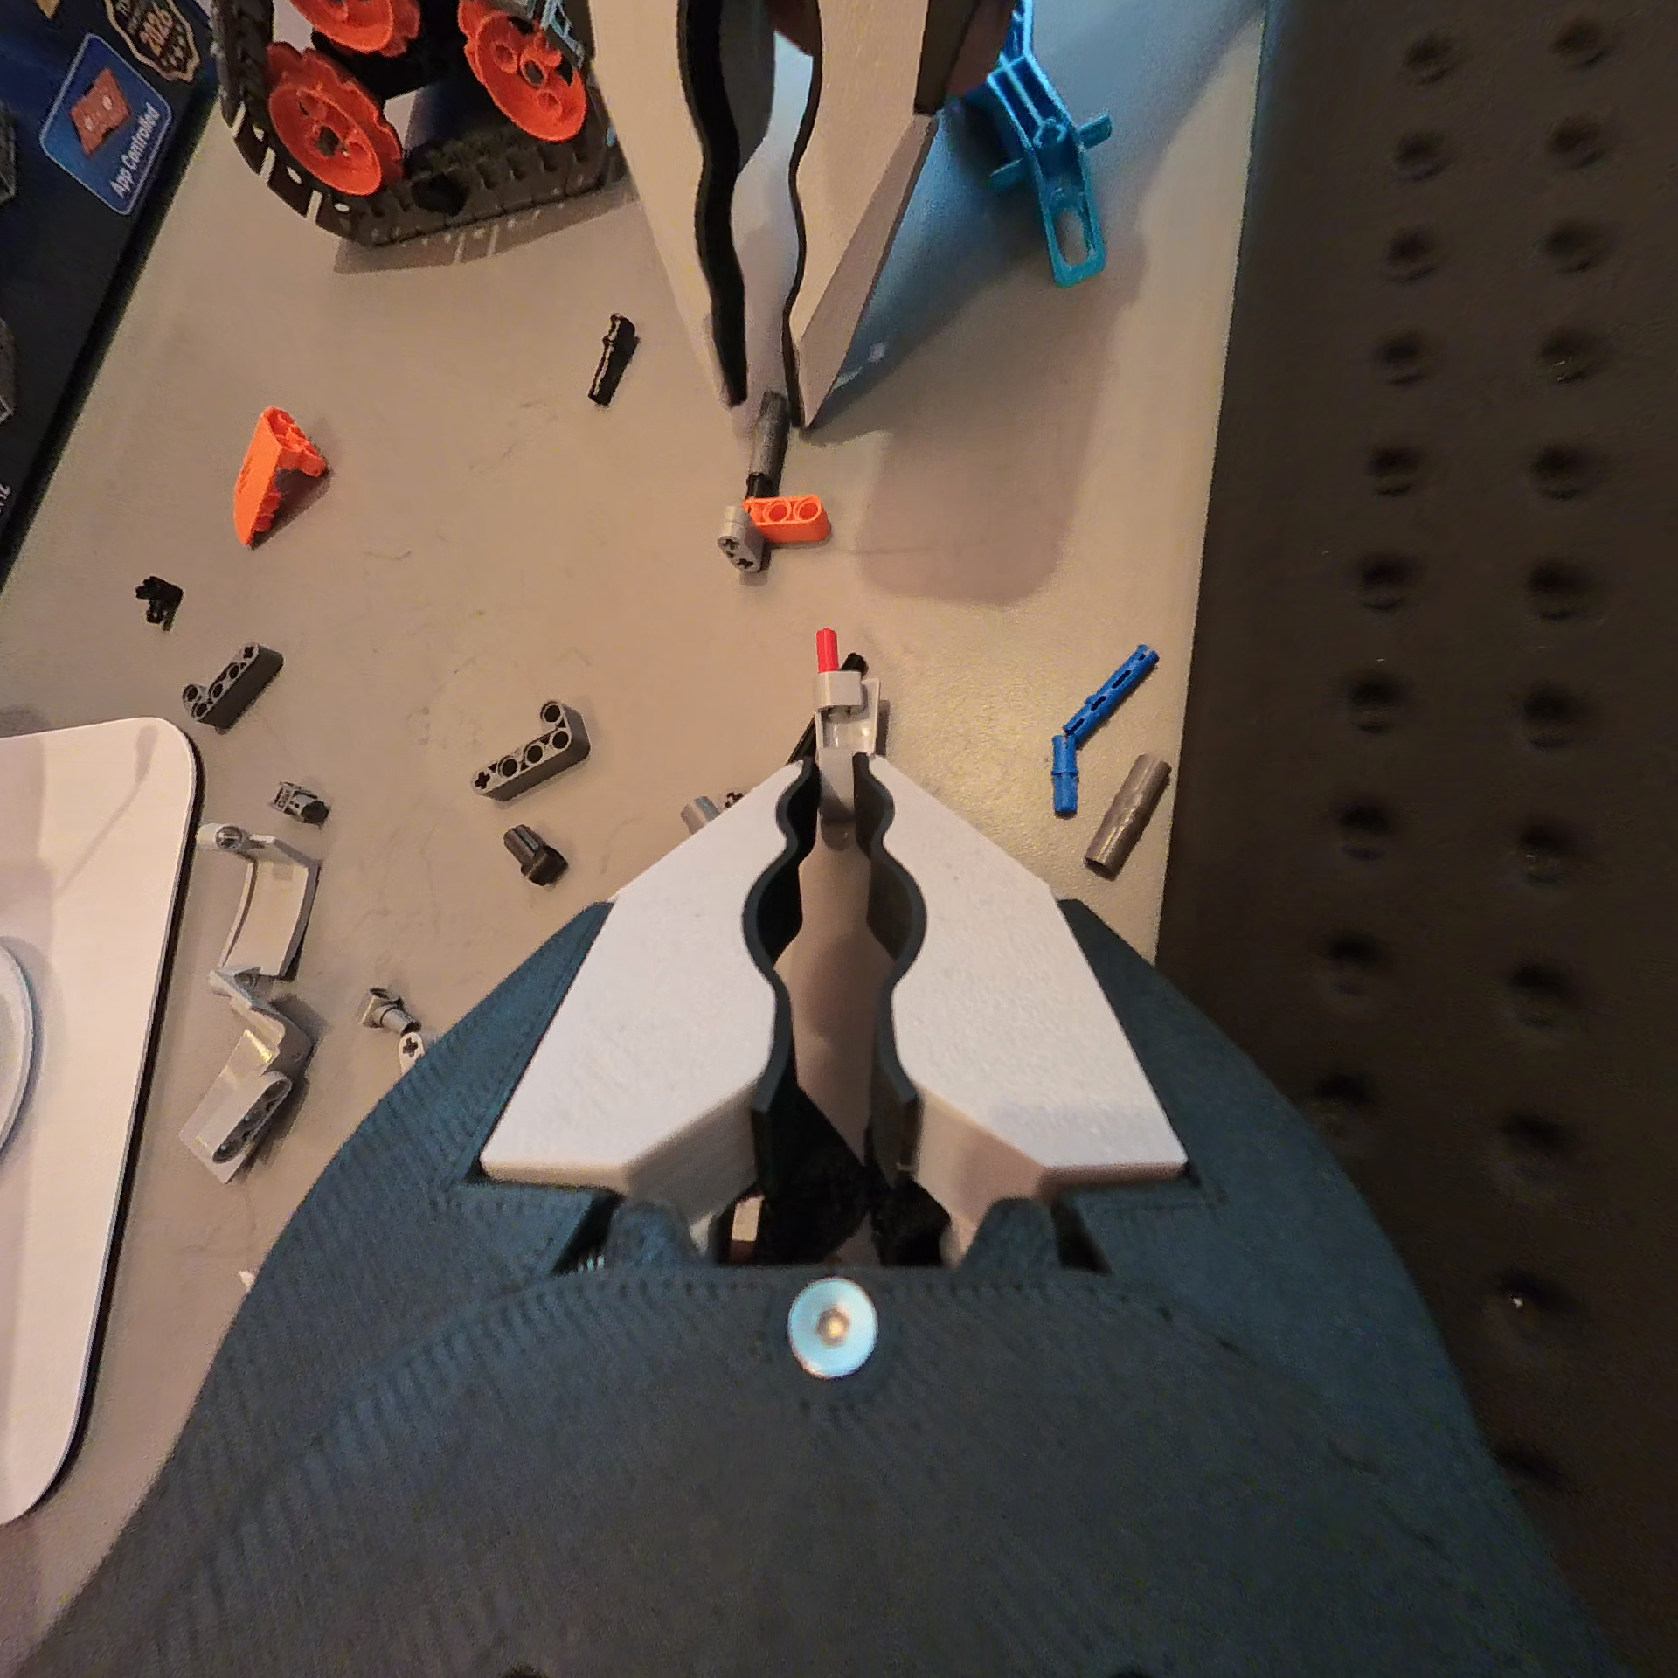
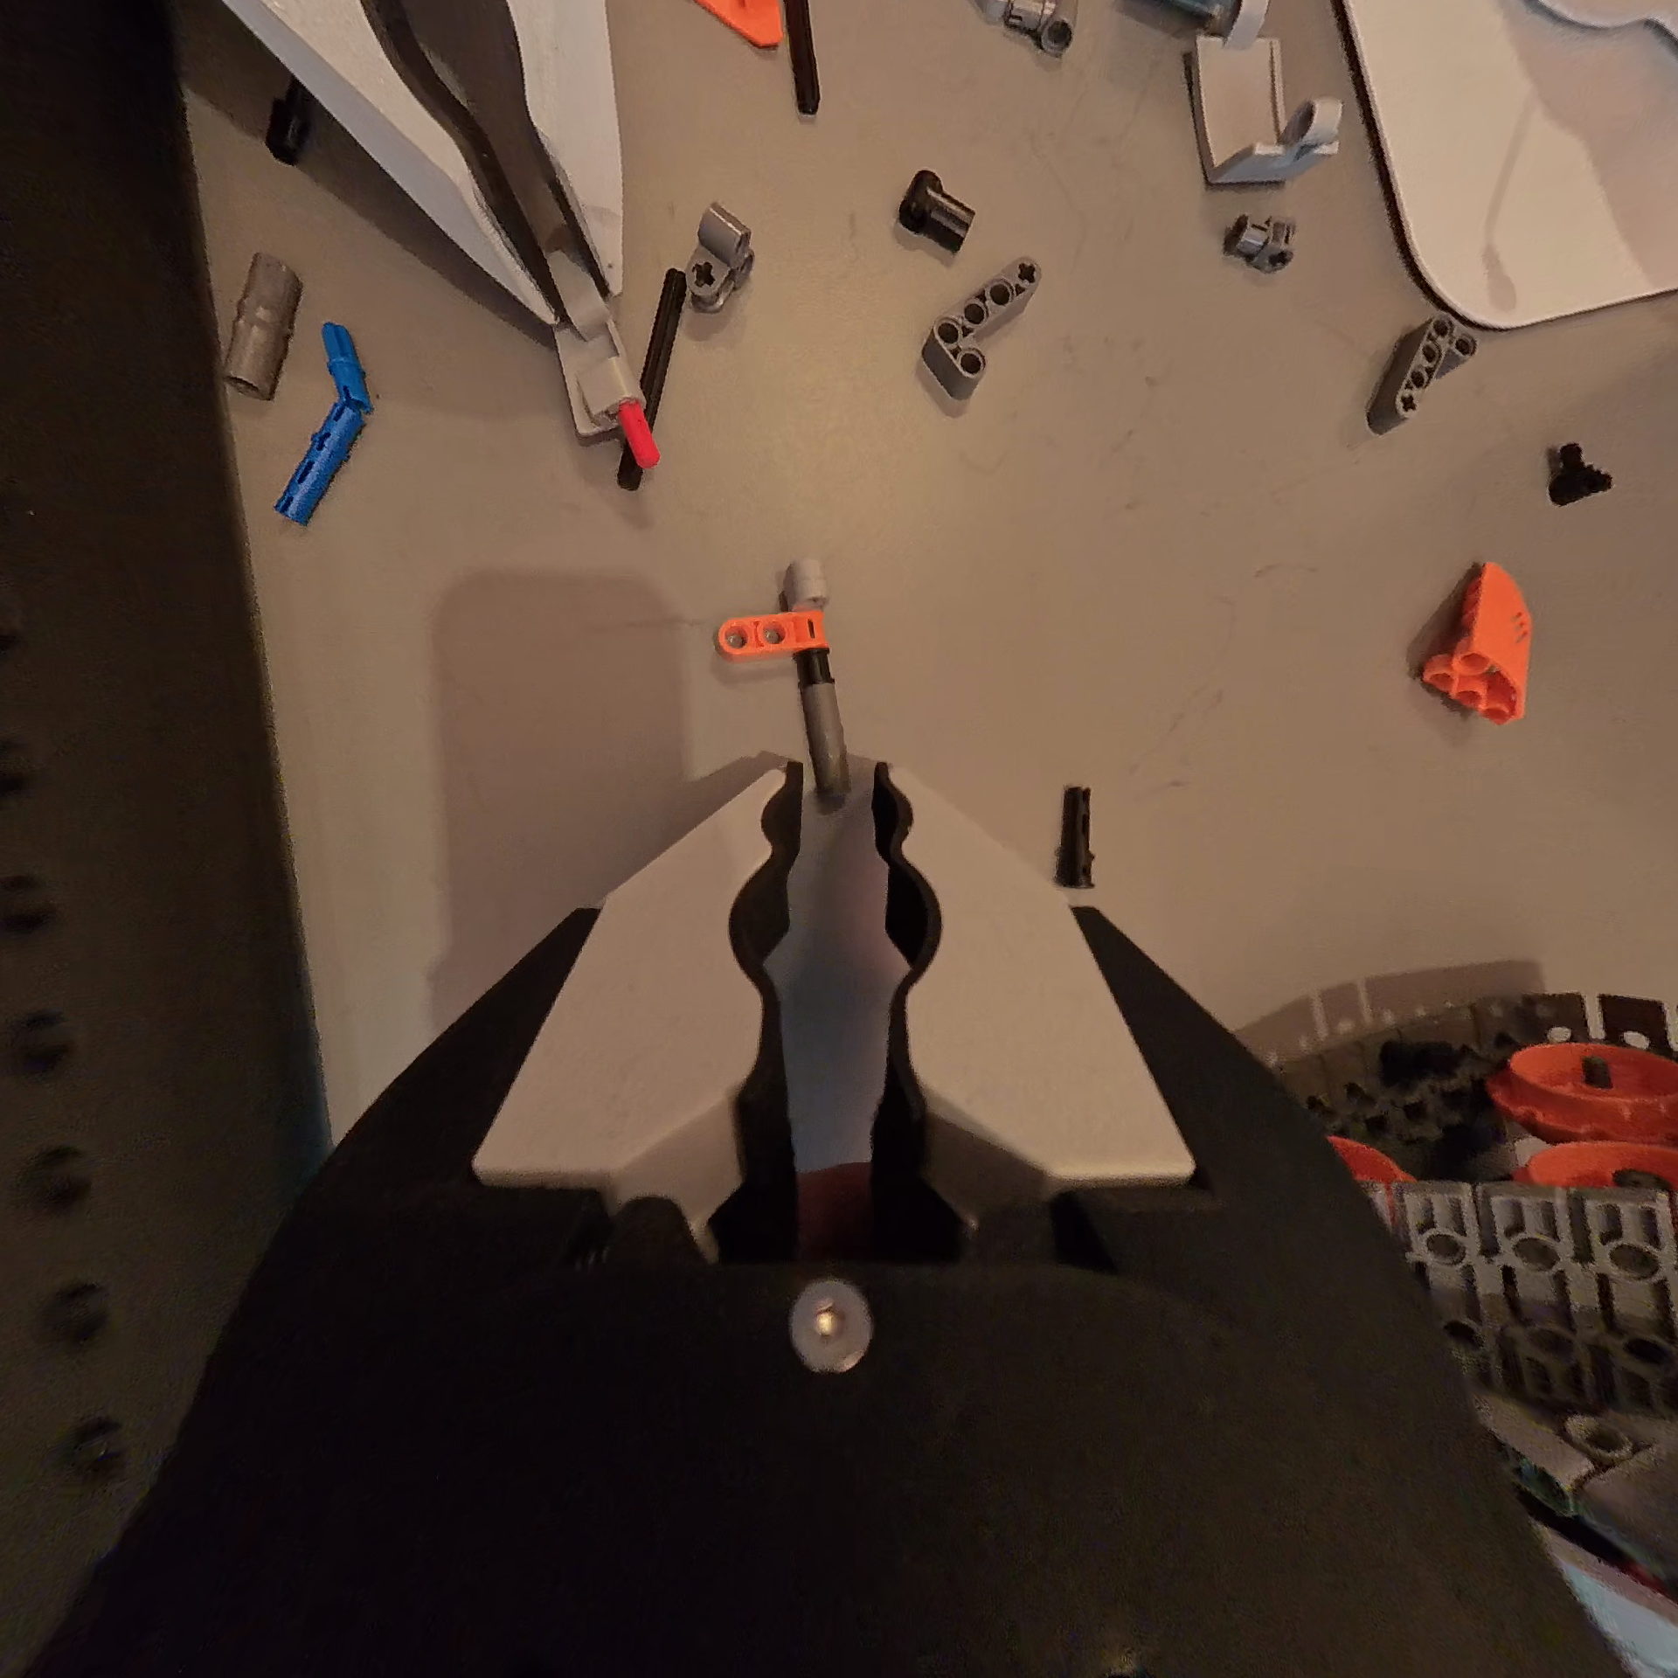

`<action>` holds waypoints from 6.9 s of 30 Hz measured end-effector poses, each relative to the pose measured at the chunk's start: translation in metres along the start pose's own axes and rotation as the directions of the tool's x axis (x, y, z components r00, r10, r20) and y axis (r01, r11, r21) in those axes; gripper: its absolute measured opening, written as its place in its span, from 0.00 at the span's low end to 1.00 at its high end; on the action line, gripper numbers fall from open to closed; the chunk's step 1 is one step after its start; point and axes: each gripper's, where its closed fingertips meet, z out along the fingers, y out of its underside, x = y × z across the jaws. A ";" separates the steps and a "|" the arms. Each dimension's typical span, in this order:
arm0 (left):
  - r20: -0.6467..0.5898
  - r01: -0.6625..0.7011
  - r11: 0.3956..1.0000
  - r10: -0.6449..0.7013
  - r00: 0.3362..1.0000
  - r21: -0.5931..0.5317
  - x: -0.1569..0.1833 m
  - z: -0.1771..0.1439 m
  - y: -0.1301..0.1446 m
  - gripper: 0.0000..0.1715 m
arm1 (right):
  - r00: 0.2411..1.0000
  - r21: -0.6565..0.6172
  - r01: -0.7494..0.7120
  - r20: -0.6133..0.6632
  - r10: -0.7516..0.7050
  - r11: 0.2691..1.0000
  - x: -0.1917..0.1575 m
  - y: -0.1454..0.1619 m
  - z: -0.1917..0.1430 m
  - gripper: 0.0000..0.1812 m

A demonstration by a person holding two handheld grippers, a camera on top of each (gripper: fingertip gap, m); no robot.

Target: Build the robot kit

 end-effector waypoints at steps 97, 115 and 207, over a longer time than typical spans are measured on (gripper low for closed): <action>-0.356 0.478 0.833 -0.373 0.857 0.278 -0.038 -0.014 -0.080 0.04 | 0.632 0.043 0.613 -0.625 -0.458 0.789 0.021 -0.076 -0.038 0.08; -0.285 0.320 0.880 -0.225 0.932 0.350 -0.034 -0.019 -0.089 0.14 | 0.970 0.281 0.220 -0.165 -0.179 0.934 0.001 -0.058 -0.028 0.02; -0.143 0.020 0.999 -0.015 0.990 0.032 -0.008 0.028 -0.033 0.04 | 0.953 0.130 0.291 -0.127 -0.276 0.948 -0.012 -0.023 -0.013 0.07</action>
